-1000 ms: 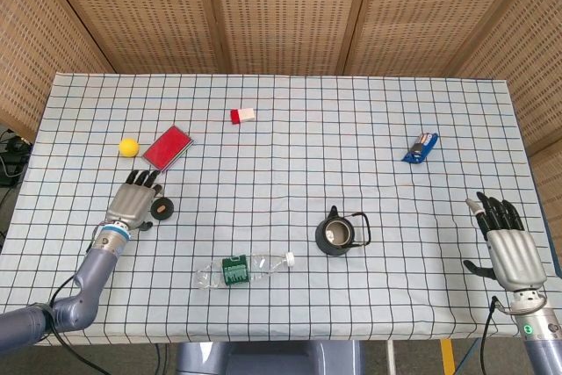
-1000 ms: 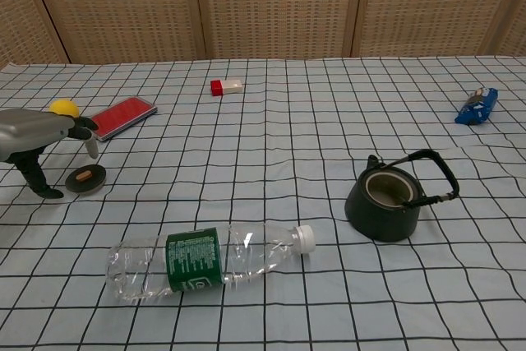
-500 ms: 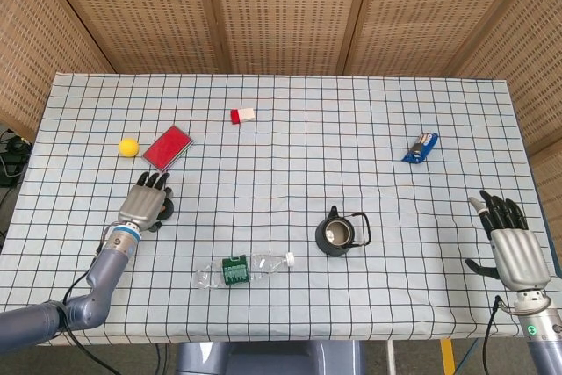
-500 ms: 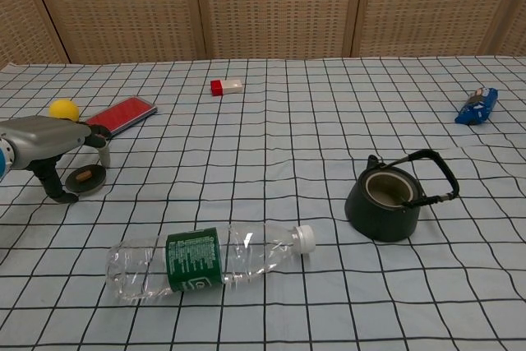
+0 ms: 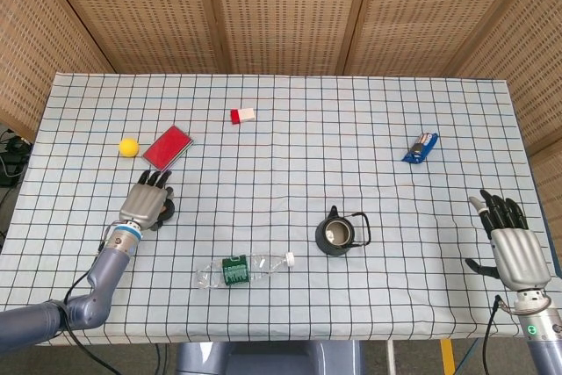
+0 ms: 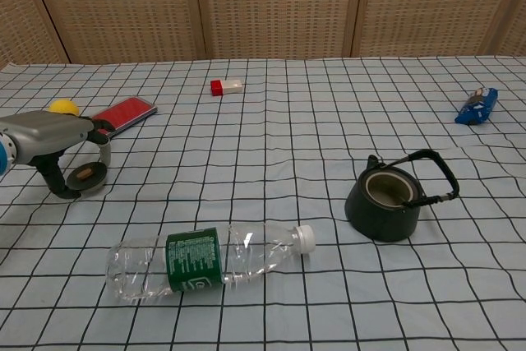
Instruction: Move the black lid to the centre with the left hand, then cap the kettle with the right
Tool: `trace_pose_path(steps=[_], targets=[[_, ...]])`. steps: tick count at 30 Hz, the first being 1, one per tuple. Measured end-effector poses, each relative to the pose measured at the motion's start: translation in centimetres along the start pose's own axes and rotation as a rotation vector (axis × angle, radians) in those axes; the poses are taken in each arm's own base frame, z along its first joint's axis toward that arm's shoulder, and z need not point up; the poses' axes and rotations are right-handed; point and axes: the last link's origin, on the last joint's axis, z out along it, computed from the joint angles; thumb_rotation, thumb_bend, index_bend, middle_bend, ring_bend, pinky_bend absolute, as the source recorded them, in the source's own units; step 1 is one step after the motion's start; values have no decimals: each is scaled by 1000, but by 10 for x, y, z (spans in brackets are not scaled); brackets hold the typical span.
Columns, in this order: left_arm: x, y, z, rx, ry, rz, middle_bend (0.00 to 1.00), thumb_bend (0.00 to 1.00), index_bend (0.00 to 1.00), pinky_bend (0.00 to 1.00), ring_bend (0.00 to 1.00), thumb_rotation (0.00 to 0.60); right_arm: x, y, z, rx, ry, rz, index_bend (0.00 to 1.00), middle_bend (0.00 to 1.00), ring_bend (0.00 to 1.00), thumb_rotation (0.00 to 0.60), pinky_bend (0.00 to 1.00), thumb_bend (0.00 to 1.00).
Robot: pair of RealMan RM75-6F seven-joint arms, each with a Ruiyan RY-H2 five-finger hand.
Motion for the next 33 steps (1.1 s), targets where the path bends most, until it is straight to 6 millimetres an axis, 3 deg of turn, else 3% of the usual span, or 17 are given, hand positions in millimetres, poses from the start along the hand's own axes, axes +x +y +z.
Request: trace_pose_path(steps=[12,18,22,28,33], targets=[[42,26,2,-68,97,23,0,340,405,0,0,600,3,2,1,-5,8,19,93,0,0,600,0,241],[67,62,12,-122,151,28,0,339,398,0,0,600,5,5,1,-8,12,32,93,0,0,600,0,241],[79,100,27,-170,173,54,0,339,396,0,0,600,7,8,2,-15,13,43,93,0,0,600,0,242],[91,152,48,-196,170,88,0,338,386,0,0,600,8,13,4,-29,9,53,93,0,0,600,0,241],[97,181,62,-198,165,104,0,329,356,0,0,600,10,17,5,-41,7,65,93,0,0,600,0,242]])
